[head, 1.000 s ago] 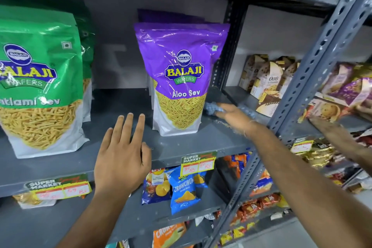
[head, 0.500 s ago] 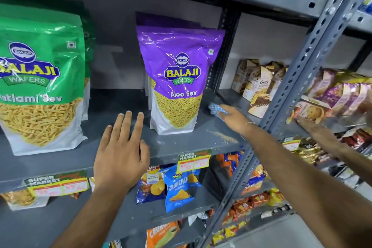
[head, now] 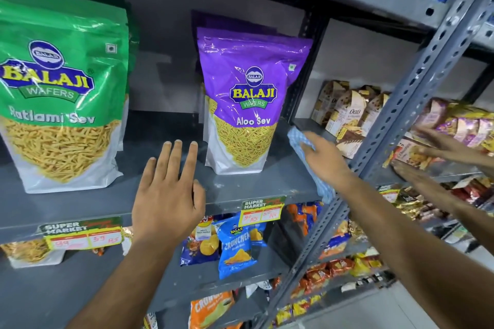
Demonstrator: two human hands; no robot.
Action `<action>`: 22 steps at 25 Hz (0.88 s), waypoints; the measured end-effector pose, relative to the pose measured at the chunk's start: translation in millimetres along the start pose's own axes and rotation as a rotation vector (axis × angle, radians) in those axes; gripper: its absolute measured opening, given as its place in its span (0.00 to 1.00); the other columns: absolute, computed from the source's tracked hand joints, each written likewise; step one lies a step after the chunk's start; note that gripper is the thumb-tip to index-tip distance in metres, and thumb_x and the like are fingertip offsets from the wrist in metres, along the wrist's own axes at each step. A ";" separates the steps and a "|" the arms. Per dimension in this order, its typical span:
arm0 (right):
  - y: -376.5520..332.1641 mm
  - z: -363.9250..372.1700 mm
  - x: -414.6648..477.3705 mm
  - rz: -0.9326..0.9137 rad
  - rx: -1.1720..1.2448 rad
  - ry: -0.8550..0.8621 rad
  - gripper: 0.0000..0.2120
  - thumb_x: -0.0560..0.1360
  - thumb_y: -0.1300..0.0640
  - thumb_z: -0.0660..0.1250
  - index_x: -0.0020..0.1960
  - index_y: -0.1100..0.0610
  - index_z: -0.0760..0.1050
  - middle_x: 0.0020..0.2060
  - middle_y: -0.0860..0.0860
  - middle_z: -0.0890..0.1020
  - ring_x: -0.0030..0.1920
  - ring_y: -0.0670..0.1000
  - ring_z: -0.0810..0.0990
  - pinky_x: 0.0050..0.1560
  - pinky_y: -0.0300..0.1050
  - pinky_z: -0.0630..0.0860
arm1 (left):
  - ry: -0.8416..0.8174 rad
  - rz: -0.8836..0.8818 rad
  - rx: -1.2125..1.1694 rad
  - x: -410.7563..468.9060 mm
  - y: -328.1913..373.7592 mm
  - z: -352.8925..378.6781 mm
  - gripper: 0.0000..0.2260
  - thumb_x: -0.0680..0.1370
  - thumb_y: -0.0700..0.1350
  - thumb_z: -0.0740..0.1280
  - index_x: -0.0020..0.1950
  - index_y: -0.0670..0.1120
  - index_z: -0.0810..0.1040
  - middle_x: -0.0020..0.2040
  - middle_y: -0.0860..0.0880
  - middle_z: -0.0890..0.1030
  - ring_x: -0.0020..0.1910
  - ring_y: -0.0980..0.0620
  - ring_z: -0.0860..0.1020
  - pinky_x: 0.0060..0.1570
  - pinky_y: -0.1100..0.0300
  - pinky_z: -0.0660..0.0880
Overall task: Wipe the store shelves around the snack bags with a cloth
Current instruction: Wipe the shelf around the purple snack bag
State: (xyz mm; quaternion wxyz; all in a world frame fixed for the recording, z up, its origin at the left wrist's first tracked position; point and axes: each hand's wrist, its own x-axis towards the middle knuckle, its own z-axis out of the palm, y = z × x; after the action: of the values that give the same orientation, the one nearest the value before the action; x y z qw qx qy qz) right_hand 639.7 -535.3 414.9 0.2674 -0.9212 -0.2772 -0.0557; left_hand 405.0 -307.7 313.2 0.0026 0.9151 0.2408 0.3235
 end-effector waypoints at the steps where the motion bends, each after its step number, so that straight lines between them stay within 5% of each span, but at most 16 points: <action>1: 0.2 7.4 21.9 -0.003 0.074 0.003 0.12 0.82 0.59 0.59 0.62 0.54 0.77 0.55 0.58 0.84 0.57 0.61 0.80 0.54 0.52 0.74 | -0.001 -0.002 0.007 1.4 2.0 -0.1 0.33 0.83 0.52 0.51 0.90 0.47 0.56 0.88 0.40 0.63 0.89 0.41 0.57 0.86 0.39 0.60; 3: -1.0 32.1 44.5 -0.036 0.090 -0.125 0.10 0.80 0.60 0.61 0.45 0.49 0.77 0.43 0.53 0.82 0.53 0.57 0.80 0.49 0.49 0.72 | 0.008 -0.005 0.014 1.8 2.6 0.3 0.33 0.83 0.51 0.52 0.89 0.47 0.57 0.87 0.40 0.63 0.89 0.41 0.57 0.85 0.38 0.60; 5: 1.8 47.0 39.2 -0.049 0.063 -0.191 0.12 0.79 0.57 0.61 0.39 0.45 0.72 0.41 0.51 0.79 0.50 0.58 0.80 0.47 0.51 0.71 | 0.006 -0.004 0.019 -1.9 3.3 0.6 0.33 0.83 0.51 0.53 0.89 0.47 0.58 0.87 0.40 0.64 0.89 0.41 0.58 0.85 0.38 0.60; 8: 12.7 42.9 -3.9 -0.069 0.184 -0.183 0.08 0.80 0.56 0.63 0.53 0.45 0.78 0.53 0.49 0.81 0.55 0.54 0.79 0.55 0.51 0.73 | 0.018 0.014 0.028 -2.1 1.9 3.7 0.33 0.83 0.51 0.53 0.89 0.47 0.58 0.88 0.40 0.63 0.89 0.41 0.57 0.85 0.38 0.60; 11: 17.1 33.9 -66.5 -0.181 0.186 -0.190 0.20 0.80 0.57 0.66 0.70 0.44 0.73 0.66 0.42 0.76 0.59 0.41 0.78 0.61 0.38 0.72 | 0.032 0.014 0.031 -0.7 1.0 2.6 0.33 0.83 0.51 0.53 0.89 0.47 0.58 0.88 0.39 0.62 0.89 0.41 0.56 0.85 0.37 0.59; 13: 20.6 25.5 -89.7 -0.257 0.143 -0.210 0.21 0.80 0.56 0.65 0.71 0.42 0.72 0.68 0.43 0.77 0.62 0.40 0.77 0.66 0.41 0.73 | 0.026 0.014 0.030 -2.2 2.5 0.1 0.33 0.83 0.51 0.53 0.89 0.46 0.57 0.88 0.39 0.62 0.89 0.41 0.55 0.85 0.37 0.59; 15: 19.6 11.5 -79.0 -0.219 0.096 -0.188 0.20 0.81 0.56 0.64 0.72 0.44 0.71 0.65 0.47 0.80 0.57 0.42 0.80 0.61 0.43 0.76 | 0.033 0.013 0.027 -1.4 2.3 0.0 0.33 0.83 0.51 0.52 0.89 0.46 0.57 0.88 0.39 0.62 0.89 0.41 0.56 0.85 0.38 0.59; 19: 30.8 3.9 -16.1 -0.093 0.136 -0.041 0.20 0.83 0.56 0.61 0.74 0.47 0.69 0.75 0.50 0.69 0.75 0.51 0.67 0.73 0.42 0.60 | 0.000 0.016 0.031 -1.8 2.9 -1.4 0.33 0.83 0.52 0.51 0.90 0.47 0.56 0.88 0.40 0.62 0.90 0.41 0.55 0.86 0.38 0.58; 22: 37.5 37.3 -28.6 -0.028 0.247 -0.111 0.20 0.82 0.51 0.63 0.73 0.46 0.69 0.74 0.48 0.71 0.75 0.51 0.68 0.74 0.45 0.63 | 0.008 0.014 0.022 -1.4 3.0 -2.7 0.33 0.83 0.52 0.51 0.89 0.47 0.57 0.88 0.40 0.62 0.89 0.41 0.55 0.86 0.38 0.58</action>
State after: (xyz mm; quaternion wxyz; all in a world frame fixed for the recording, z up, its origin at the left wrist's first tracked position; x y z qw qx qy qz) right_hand 634.2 -556.0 358.7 0.3625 -0.8789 -0.3089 0.0261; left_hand 403.8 -311.4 315.0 -0.0109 0.9155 0.2378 0.3243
